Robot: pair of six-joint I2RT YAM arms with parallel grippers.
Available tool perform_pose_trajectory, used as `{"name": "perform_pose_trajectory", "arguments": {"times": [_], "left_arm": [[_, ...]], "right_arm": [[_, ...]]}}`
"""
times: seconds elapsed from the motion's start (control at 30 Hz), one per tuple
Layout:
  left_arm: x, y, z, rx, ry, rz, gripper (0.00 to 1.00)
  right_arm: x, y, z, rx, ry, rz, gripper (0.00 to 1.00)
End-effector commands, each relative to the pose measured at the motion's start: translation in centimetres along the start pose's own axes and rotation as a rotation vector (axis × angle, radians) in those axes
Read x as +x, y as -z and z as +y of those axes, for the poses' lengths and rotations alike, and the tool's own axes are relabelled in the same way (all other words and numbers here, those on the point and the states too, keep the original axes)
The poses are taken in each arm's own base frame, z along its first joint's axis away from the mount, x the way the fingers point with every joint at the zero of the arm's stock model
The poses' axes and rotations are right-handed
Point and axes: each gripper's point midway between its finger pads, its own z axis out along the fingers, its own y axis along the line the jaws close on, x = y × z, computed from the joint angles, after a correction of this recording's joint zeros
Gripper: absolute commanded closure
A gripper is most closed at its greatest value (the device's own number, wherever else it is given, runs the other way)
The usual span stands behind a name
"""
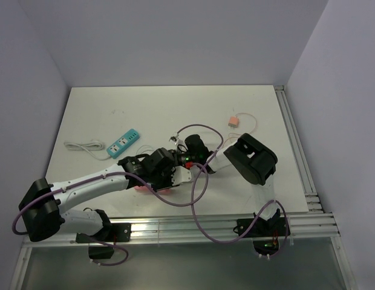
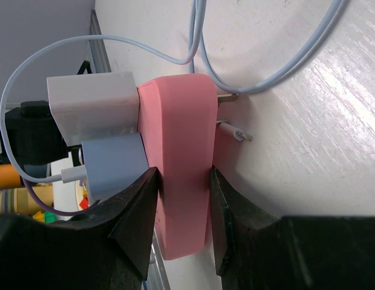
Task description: Insert the plug
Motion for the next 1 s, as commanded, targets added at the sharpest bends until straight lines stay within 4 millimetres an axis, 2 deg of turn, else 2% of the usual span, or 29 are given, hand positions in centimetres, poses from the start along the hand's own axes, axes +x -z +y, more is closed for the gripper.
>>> {"name": "perform_pose_trajectory", "arguments": {"times": [0.0, 0.23, 0.5, 0.97], "left_arm": [[0.2, 0.3, 0.8, -0.024, 0.000, 0.002, 1.00], [1.0, 1.0, 1.5, -0.052, -0.013, 0.005, 1.00], [2.1, 1.3, 1.3, -0.062, -0.010, 0.030, 1.00], [2.9, 0.7, 1.4, -0.055, -0.019, 0.078, 1.00]], "right_arm": [[-0.5, 0.0, 1.0, -0.036, 0.052, -0.017, 1.00], [-0.2, 0.0, 0.9, -0.043, 0.055, -0.009, 1.00], [-0.1, -0.2, 0.7, -0.048, 0.051, -0.003, 1.00], [-0.2, 0.2, 0.7, -0.057, 0.050, -0.010, 1.00]]}}
